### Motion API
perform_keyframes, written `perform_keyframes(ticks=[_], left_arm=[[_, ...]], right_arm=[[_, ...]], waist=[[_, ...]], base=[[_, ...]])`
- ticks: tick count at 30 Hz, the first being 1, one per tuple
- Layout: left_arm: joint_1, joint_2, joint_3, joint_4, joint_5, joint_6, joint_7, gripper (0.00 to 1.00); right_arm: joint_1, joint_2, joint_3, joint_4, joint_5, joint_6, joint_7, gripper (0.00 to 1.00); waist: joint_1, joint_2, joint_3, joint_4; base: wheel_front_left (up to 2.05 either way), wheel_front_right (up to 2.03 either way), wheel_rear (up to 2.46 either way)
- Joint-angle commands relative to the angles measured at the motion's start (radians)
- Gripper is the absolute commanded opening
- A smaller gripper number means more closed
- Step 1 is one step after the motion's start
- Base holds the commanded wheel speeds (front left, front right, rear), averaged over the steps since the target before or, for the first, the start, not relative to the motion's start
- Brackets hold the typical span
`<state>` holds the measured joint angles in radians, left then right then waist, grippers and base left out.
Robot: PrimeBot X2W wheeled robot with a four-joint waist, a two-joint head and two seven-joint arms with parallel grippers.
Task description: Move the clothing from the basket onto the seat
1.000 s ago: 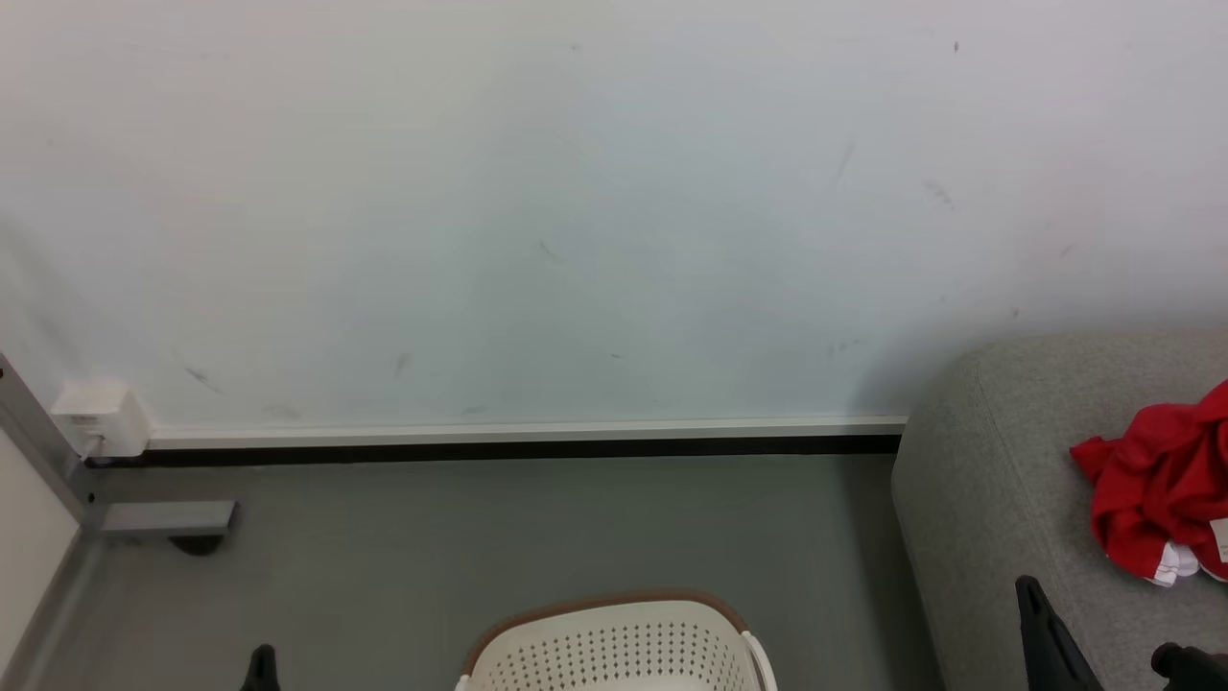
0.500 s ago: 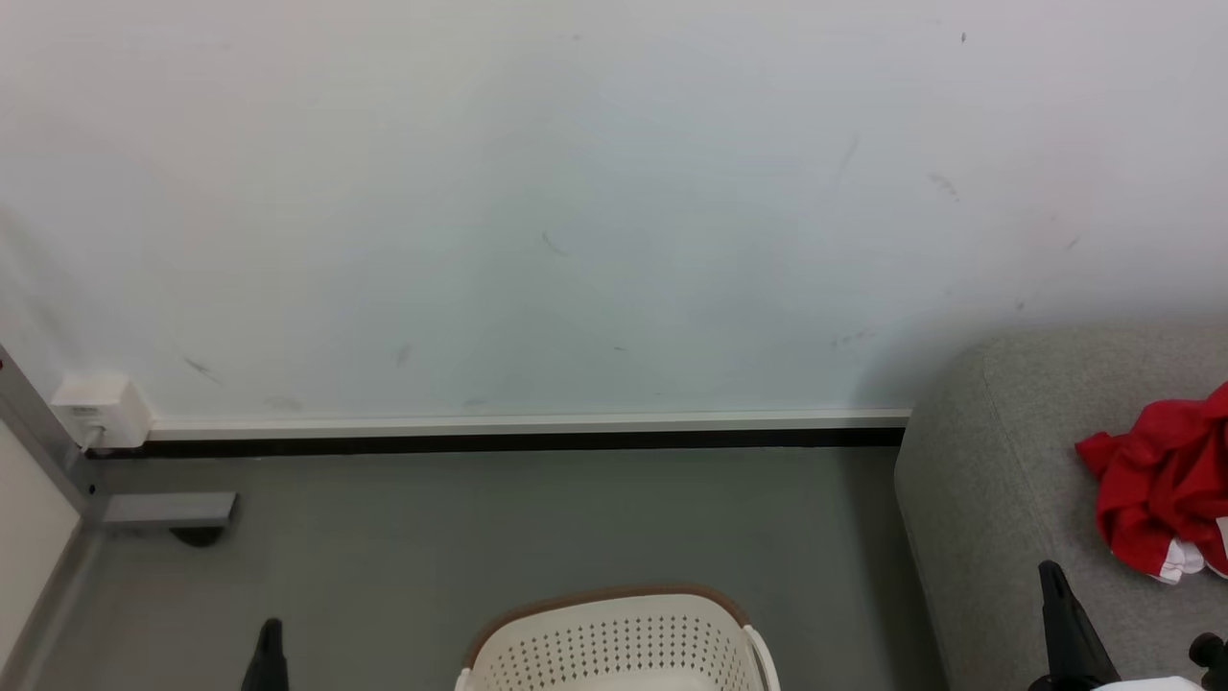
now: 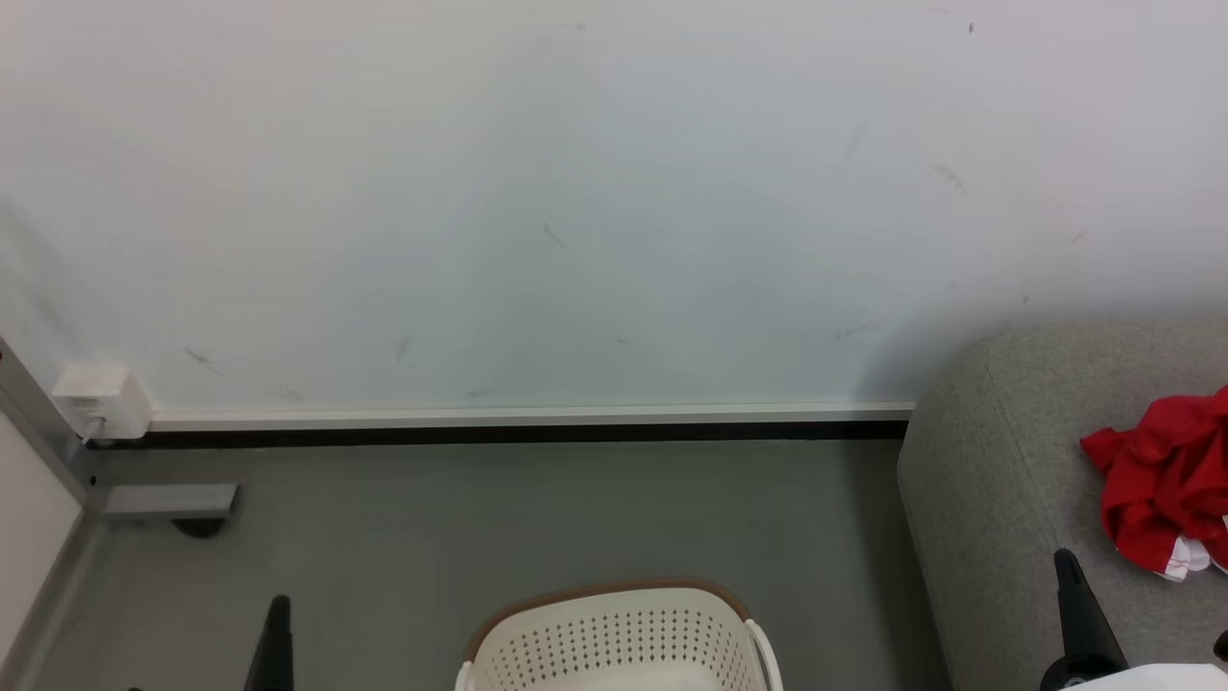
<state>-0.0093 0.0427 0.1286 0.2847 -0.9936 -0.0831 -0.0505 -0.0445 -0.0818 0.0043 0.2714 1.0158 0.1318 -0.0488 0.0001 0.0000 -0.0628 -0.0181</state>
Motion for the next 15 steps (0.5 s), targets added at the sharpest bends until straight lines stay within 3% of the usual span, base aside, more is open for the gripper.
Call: perform_keyframes(ticks=[1,15], left_arm=[[-0.024,0.009,0.002,-0.013,-0.026,-0.006,0.007,0.0],[-0.046,0.009,-0.002,-0.02,-0.173,-0.017,0.047,0.0]], right_arm=[[-0.029,0.0,-0.008,-0.014,0.026,-0.001,0.007,0.0],[-0.042,0.007,-0.037,-0.016,0.167,-0.001,0.047,0.0]], waist=[[0.0,0.0,0.001,0.0],[0.0,0.0,0.013,0.004]], base=[[0.0,0.0,0.0],[0.0,0.0,0.0]])
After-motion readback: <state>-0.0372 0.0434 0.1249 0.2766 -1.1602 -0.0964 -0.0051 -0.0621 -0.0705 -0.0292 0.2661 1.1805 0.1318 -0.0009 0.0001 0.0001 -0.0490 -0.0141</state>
